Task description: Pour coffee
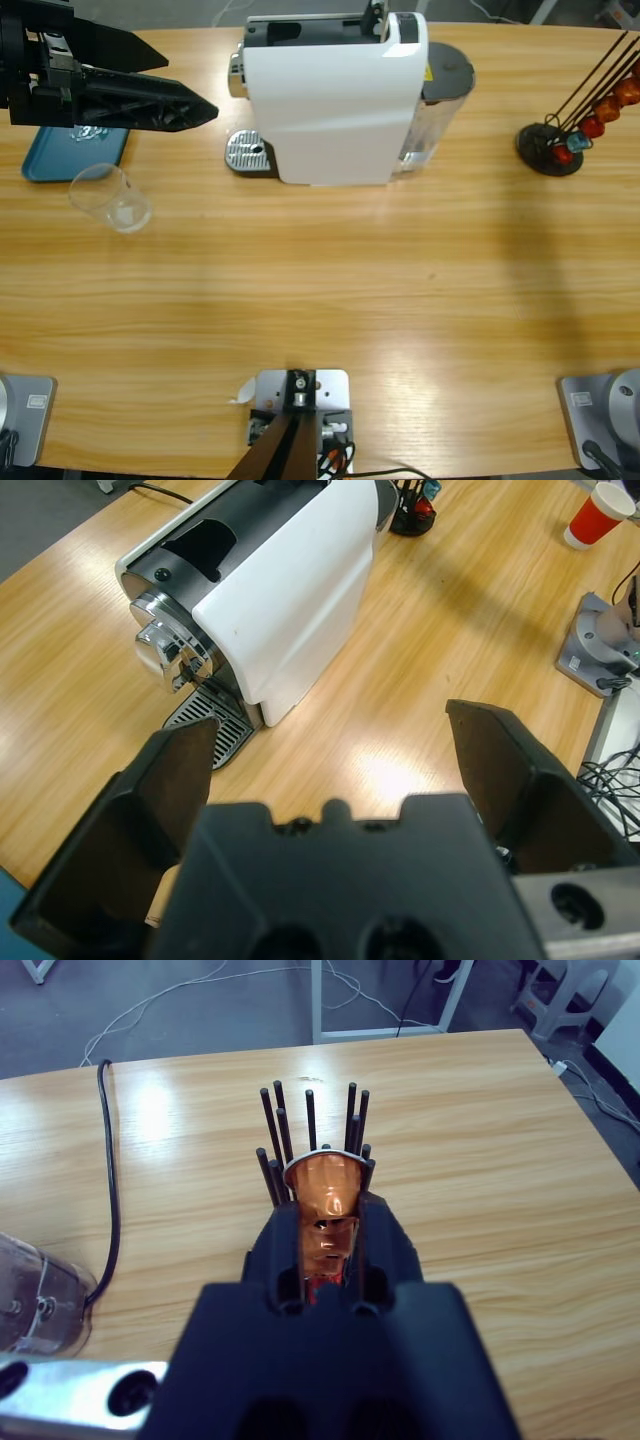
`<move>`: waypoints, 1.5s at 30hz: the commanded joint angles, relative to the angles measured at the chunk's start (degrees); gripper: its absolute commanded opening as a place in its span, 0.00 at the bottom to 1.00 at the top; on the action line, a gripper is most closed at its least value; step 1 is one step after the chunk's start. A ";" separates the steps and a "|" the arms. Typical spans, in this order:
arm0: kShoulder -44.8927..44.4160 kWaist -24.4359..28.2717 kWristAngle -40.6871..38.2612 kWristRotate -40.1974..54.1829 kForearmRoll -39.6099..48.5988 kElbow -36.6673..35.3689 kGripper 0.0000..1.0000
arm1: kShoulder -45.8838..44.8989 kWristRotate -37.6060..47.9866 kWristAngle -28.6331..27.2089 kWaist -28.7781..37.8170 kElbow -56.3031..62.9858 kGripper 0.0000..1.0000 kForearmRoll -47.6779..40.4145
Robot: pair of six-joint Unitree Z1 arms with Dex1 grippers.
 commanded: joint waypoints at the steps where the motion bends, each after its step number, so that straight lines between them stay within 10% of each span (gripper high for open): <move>1: 2.02 -0.74 0.16 -0.72 -0.75 2.17 0.99 | -0.13 -0.67 -1.26 -0.70 -2.23 0.11 1.34; 45: 2.02 -0.74 0.16 -0.72 -0.75 3.23 0.99 | -9.41 -1.04 0.24 6.78 -13.87 0.11 12.91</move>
